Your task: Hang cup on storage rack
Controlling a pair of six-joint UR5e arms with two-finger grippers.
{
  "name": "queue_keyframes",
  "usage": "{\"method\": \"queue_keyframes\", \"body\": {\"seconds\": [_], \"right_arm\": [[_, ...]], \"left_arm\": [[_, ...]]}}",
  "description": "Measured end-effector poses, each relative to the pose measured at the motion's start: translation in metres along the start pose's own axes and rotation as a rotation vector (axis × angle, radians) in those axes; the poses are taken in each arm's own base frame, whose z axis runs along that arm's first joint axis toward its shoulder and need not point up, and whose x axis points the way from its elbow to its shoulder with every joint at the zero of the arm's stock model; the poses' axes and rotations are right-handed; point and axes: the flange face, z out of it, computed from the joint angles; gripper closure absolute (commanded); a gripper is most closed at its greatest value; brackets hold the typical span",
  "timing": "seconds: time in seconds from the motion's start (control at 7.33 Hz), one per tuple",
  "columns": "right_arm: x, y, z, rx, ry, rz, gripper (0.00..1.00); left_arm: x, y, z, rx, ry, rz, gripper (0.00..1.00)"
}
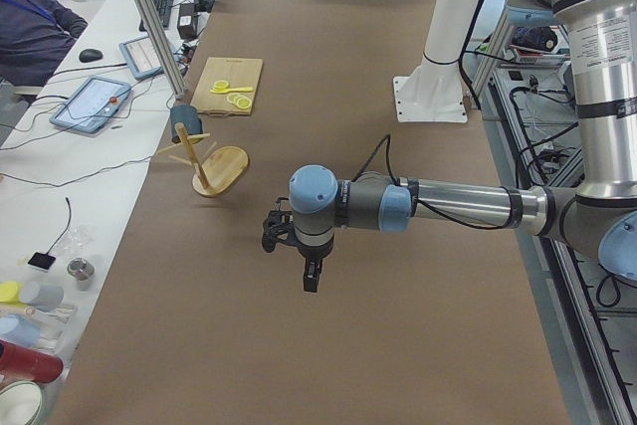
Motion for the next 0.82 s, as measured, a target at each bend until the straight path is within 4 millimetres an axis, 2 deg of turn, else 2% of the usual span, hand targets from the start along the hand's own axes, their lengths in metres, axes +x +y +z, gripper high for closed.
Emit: {"method": "queue_keyframes", "body": {"seconds": [0.55,0.82], "right_arm": [[-0.047,-0.003,-0.029,-0.074,-0.019,0.022,0.00],[-0.050,0.002,-0.030,-0.095,-0.028,0.032,0.00]], "left_arm": [[-0.002,0.005,0.001,-0.005,-0.003,-0.007,0.01],[-0.003,0.006,0.002,-0.007,-0.003,-0.008,0.01]]}}
